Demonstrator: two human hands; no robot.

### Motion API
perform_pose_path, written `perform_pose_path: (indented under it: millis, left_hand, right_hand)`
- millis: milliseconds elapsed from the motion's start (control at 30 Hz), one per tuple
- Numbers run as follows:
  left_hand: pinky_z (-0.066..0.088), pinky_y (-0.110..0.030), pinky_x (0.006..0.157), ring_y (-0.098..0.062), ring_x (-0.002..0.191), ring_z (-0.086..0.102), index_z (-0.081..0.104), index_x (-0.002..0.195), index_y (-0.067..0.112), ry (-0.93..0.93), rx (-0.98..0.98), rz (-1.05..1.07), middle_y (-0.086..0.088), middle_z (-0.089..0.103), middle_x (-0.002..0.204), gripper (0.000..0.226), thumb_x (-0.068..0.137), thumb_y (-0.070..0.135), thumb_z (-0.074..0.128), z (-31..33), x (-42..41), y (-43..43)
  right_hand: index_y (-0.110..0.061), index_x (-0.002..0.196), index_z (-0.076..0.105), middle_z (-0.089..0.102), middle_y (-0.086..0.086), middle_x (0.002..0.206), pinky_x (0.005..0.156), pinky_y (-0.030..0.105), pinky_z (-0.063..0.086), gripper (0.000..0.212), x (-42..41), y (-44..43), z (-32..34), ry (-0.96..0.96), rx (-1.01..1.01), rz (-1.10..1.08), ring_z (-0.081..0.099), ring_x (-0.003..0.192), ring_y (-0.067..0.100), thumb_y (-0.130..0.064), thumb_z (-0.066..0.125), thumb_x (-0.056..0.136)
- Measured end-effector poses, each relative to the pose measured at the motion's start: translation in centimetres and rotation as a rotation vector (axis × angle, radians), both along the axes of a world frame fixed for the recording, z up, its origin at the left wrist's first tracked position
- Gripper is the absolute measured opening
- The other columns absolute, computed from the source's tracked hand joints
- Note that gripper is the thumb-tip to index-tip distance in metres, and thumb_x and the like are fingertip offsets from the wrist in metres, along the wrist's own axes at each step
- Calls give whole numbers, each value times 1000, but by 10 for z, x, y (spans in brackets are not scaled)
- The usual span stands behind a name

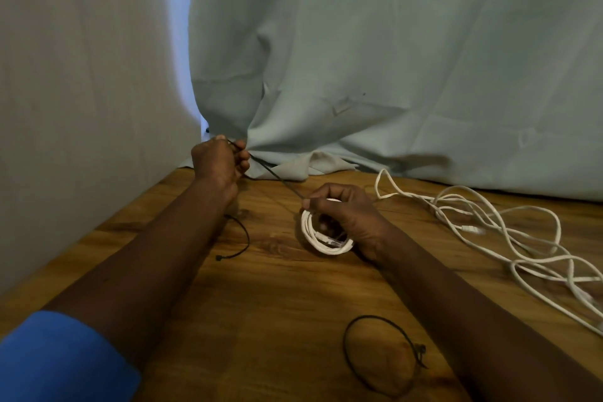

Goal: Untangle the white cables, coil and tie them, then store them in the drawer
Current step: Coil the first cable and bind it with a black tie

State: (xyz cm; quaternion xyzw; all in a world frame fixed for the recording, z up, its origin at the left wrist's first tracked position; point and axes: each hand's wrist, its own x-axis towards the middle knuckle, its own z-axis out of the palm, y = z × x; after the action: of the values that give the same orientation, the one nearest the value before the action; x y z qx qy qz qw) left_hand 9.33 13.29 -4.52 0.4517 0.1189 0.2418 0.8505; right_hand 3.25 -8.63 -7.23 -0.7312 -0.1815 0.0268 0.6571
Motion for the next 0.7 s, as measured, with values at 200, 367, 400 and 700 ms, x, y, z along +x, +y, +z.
perform_pose_path:
  millis: [200, 367, 400, 700]
  left_hand:
    - [39, -18, 38, -4, 35, 47, 54, 109, 7, 45, -30, 18, -2, 57, 70, 16, 107, 11, 38, -3, 5, -1]
    - [35, -22, 43, -3, 32, 43, 50, 79, 10, 86, 4, 65, -1, 56, 62, 28, 102, 1, 35, -3, -1, -4]
    - [33, -23, 45, -3, 29, 41, 50, 77, 10, 99, -1, 69, 1, 56, 54, 30, 100, 0, 35, -2, -3, -5]
    - [48, -32, 92, -18, 103, 60, 49, 132, 22, 63, 899, 201, 0, 53, 126, 46, 91, 26, 71, -23, -12, -30]
  right_hand:
    - [-7, 80, 71, 71, 15, 74, 48, 23, 52, 9, -14, 1, -2, 39, 74, 14, 67, 55, 16, -6, 79, 85]
    - [-6, 79, 67, 69, 12, 70, 46, 22, 50, 13, -18, 6, -4, 82, 152, 51, 65, 53, 16, -2, 76, 86]
    - [-6, 79, 67, 68, 13, 69, 46, 22, 51, 12, -18, 6, -5, 88, 171, 51, 65, 52, 16, -1, 75, 86]
    - [0, 83, 69, 69, 17, 71, 50, 28, 53, 7, -3, -6, -7, 89, 309, -151, 63, 58, 22, -3, 74, 88]
